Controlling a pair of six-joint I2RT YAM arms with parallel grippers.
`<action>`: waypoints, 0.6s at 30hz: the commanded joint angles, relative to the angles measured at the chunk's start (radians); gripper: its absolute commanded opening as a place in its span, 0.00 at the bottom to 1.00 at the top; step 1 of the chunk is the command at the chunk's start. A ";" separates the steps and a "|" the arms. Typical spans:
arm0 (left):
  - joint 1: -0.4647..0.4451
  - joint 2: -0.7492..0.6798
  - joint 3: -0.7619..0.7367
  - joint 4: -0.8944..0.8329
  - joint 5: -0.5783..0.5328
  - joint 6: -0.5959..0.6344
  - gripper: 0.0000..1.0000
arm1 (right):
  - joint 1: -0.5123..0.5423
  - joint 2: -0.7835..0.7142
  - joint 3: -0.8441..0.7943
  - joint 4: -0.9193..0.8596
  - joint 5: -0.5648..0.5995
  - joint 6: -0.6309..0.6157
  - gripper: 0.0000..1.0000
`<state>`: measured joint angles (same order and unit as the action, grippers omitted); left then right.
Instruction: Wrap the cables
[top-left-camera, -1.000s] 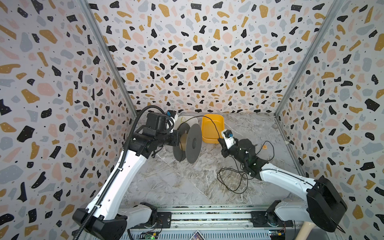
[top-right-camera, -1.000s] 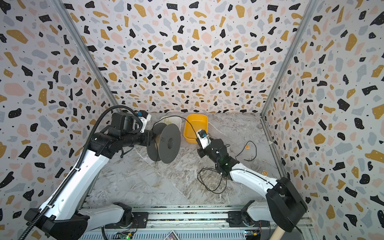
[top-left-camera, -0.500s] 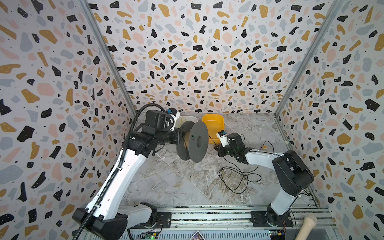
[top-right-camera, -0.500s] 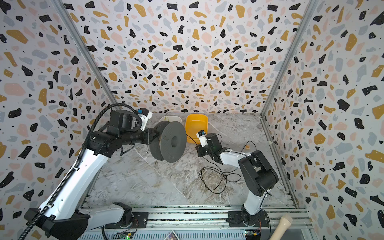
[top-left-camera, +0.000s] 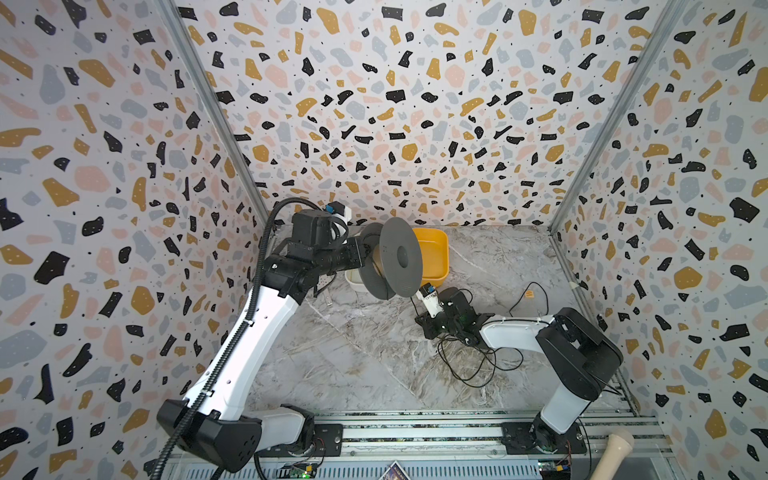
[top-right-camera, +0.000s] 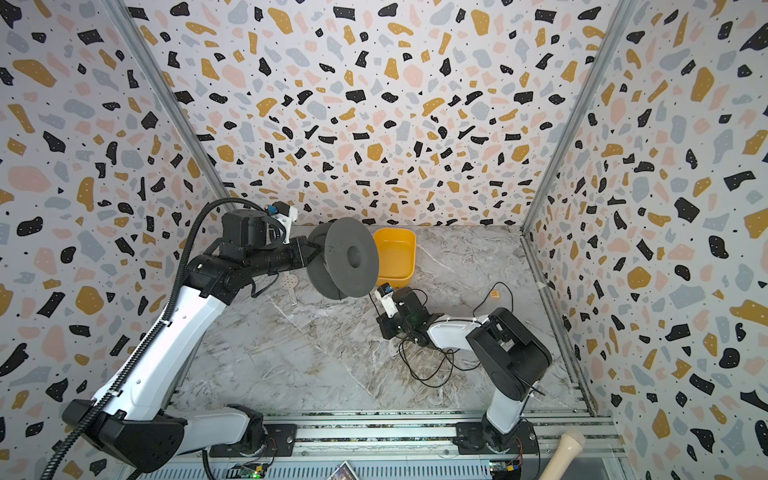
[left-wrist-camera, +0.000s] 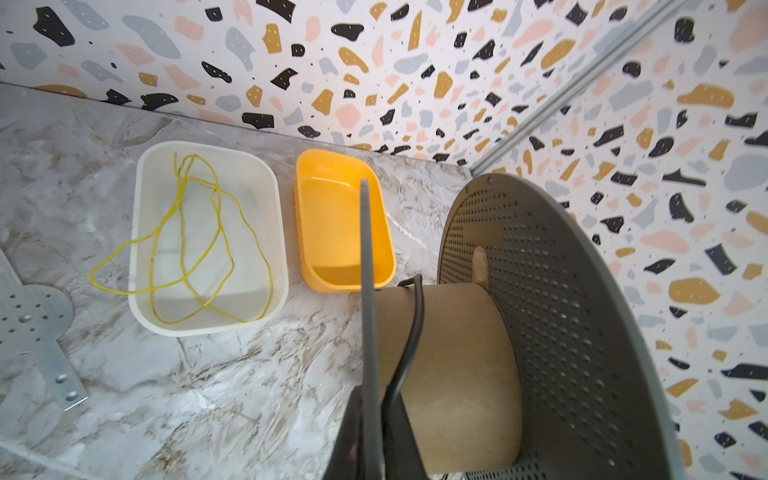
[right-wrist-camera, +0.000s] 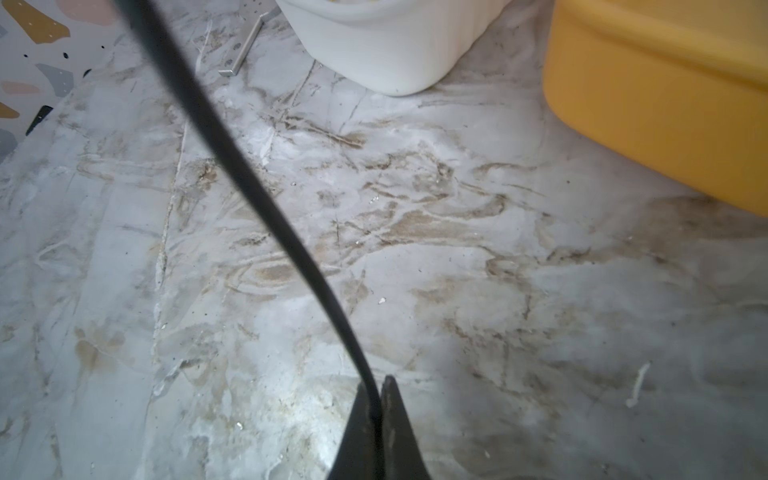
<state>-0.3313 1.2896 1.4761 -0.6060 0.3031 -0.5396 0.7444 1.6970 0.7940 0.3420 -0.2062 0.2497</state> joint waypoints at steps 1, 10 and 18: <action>0.007 -0.027 -0.034 0.280 -0.020 -0.157 0.00 | 0.032 -0.065 0.012 -0.021 0.073 -0.001 0.00; 0.007 -0.043 -0.128 0.416 -0.089 -0.262 0.00 | 0.120 -0.086 0.058 -0.071 0.156 0.010 0.00; 0.006 -0.062 -0.177 0.471 -0.191 -0.275 0.00 | 0.193 -0.100 0.122 -0.145 0.226 -0.004 0.00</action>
<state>-0.3302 1.2812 1.2919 -0.3248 0.1623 -0.7830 0.9199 1.6405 0.8684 0.2569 -0.0174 0.2523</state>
